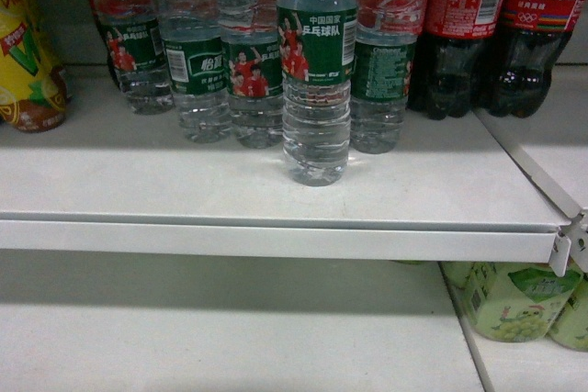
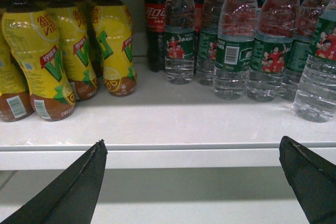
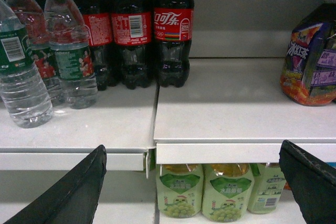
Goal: Move water from second to third shelf
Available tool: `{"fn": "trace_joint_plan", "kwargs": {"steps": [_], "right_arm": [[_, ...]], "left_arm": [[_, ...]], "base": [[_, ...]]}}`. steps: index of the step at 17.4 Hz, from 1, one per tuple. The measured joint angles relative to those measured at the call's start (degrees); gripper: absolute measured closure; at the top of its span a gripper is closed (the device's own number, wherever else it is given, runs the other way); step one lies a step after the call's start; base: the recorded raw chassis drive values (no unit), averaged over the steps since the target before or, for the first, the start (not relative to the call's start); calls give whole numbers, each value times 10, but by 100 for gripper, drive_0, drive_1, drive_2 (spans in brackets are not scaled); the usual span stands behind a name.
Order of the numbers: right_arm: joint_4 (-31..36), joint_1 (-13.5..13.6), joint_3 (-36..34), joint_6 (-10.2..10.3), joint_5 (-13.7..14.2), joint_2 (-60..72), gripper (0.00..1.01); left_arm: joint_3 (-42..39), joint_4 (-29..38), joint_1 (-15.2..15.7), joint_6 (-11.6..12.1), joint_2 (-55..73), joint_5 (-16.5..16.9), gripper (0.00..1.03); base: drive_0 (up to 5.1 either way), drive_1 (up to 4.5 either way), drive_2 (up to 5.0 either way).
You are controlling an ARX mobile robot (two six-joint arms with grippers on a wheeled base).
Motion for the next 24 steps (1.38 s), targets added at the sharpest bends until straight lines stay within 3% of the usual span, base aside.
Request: {"fn": "trace_joint_plan", "kwargs": {"steps": [24], "right_arm": [[0, 0, 0, 0, 0, 0, 3]], "left_arm": [[0, 0, 0, 0, 0, 0, 5]], "base": [[0, 0, 0]]}}
